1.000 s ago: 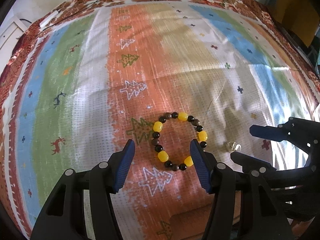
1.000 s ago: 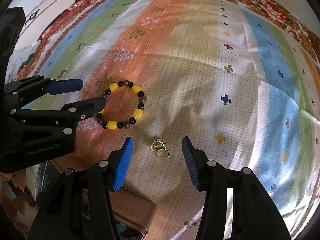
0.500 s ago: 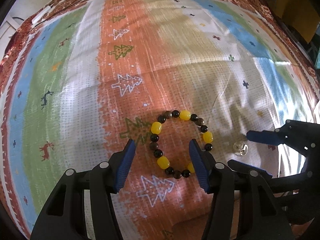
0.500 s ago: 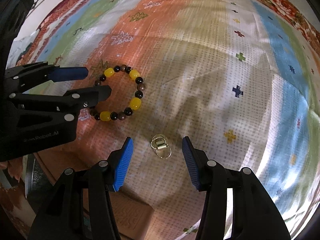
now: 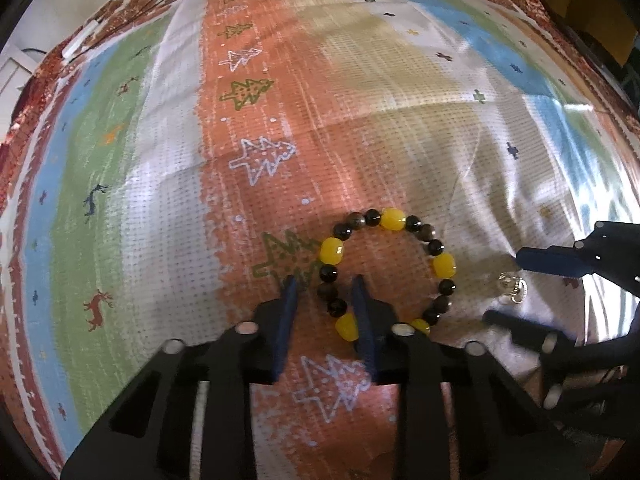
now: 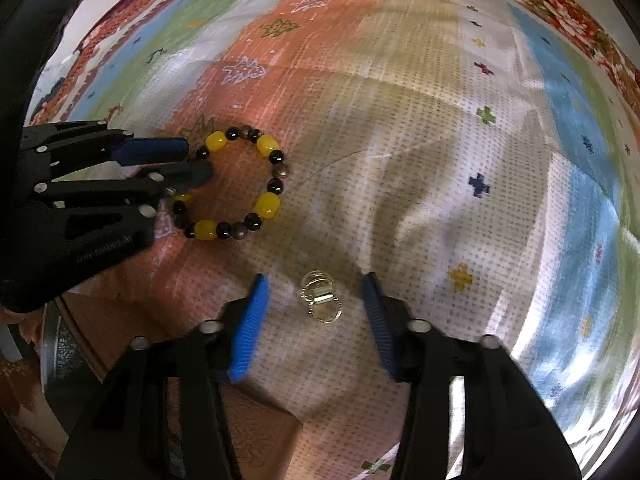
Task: Organize jewelry
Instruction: 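Grasp the yellow-black bead bracelet with left gripper while right grasps the gold ring, then lift and carry the bracelet and ring toward the tin with both grippers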
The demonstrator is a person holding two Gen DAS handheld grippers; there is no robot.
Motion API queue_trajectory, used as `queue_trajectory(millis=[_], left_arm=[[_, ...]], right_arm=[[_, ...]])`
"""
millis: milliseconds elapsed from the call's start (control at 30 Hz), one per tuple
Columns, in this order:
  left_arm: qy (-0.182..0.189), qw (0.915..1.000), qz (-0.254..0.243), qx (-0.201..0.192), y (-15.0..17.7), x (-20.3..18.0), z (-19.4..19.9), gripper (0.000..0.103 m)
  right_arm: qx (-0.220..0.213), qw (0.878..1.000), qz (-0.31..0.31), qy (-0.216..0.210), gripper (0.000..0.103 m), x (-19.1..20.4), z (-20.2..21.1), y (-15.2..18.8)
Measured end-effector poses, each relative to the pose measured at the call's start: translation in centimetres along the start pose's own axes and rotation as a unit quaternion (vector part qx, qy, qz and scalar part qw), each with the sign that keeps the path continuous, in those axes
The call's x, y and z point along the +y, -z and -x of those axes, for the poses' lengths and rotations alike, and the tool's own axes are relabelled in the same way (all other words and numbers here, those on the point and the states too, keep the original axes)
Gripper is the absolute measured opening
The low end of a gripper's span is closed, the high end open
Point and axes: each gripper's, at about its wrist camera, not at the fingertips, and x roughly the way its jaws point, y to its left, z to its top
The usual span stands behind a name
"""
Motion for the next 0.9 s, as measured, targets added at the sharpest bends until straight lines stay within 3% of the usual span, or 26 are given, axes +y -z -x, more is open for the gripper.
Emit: queue_trajectory(millis=[33,267,900], left_arm=[[0.001,1.0000,0.001,0.001,0.0,0.1,0.0,0.013],[0.007,1.0000,0.005,0.000,0.1,0.3,0.5,0.010],[0.030,0.9965,0.025,-0.074,-0.3,0.3,6.3,0.010]], right_arm=[[0.000,1.000,-0.005,0.002,0.017,-0.3,0.1,0.1],[-0.008,1.000,-0.012,-0.011,0.017,-0.7,0.5,0.1],[-0.059,0.998,-0.004,0.008,0.017,-0.3,4.2,0.7]])
